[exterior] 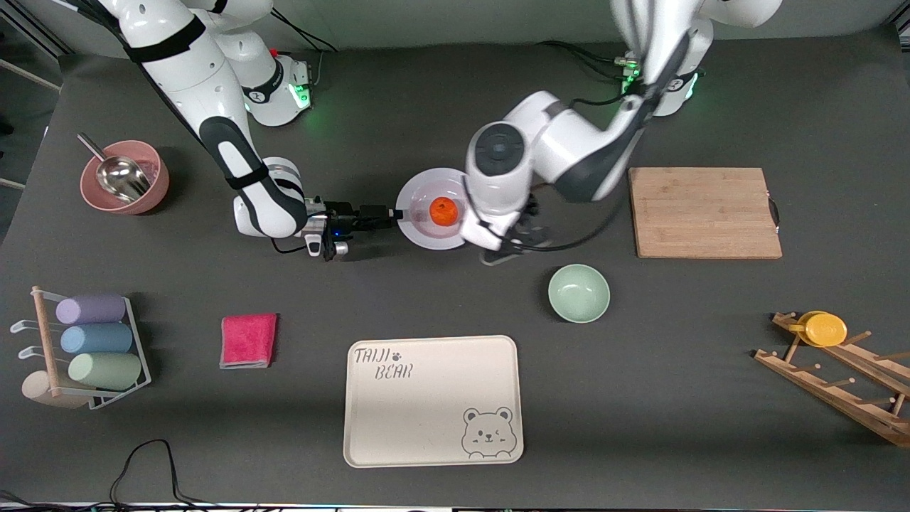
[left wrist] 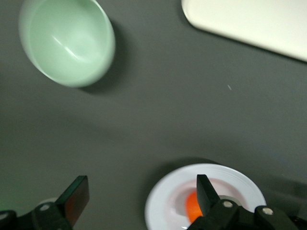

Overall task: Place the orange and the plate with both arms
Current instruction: 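Lower the orange onto the plate and open the left gripper, then withdraw the left gripper back toward the cutting board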

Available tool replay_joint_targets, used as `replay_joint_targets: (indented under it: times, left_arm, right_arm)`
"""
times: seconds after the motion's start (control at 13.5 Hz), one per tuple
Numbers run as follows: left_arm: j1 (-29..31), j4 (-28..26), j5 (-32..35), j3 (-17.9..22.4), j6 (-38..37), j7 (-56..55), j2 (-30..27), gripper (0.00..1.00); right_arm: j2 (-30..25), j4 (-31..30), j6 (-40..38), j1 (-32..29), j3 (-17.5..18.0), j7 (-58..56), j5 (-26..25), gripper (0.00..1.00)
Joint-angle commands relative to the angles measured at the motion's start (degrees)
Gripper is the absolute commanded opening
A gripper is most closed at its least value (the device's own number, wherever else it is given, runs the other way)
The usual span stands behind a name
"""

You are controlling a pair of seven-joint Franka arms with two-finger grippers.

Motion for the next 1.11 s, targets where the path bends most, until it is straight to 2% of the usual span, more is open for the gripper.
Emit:
replay_joint_targets:
  times: [0.0, 0.15, 0.37, 0.45, 0.52, 0.59, 0.82, 0.97, 1.04]
  left_arm:
    - [5.25, 0.18, -0.38, 0.76, -4.87, 9.75, -3.62, 1.0]
    - [5.44, 0.01, -0.38, 5.84, -7.06, 16.06, -5.29, 1.0]
    - [5.97, -0.08, -2.12, 13.49, -11.1, 28.9, -8.45, 1.0]
    - [6.05, -0.34, -2.66, 16.39, -12.08, 33.46, -9.95, 1.0]
    - [6.49, -0.35, -2.75, 19.2, -12.96, 37.86, -11.09, 1.0]
    - [7.54, -0.35, -2.84, 20.88, -14.27, 41.64, -12.06, 1.0]
    - [12.8, -1.83, -2.57, 21.43, -16.57, 48.51, -15.83, 1.0]
    - [17.8, -3.77, -2.57, 19.94, -16.65, 53.43, -18.65, 1.0]
    - [21.05, -3.77, -2.57, 17.5, -17.35, 54.67, -19.45, 1.0]
  right_arm:
    - [2.51, 0.56, 0.47, 1.44, 0.11, -3.57, 2.5, 1.0]
    - [2.34, 0.56, 0.47, 2.05, 0.19, -3.66, 2.67, 0.91]
    - [2.16, 0.65, 0.56, 4.76, 0.11, -4.18, 6.88, 0.86]
    - [2.16, 0.65, 0.56, 5.21, 0.11, -4.8, 7.67, 0.81]
    - [2.25, 0.57, 0.56, 5.22, 0.11, -5.33, 7.68, 0.71]
    - [2.25, 0.56, 0.56, 5.22, 0.11, -5.68, 7.68, 0.54]
    - [2.07, 0.65, 0.56, 5.22, 0.11, -5.68, 7.68, 0.03]
    - [1.81, 0.91, 0.56, 5.13, 0.11, -4.64, 7.68, 0.0]
    - [1.72, 1.09, 0.56, 5.04, 0.02, -4.63, 7.68, 0.0]
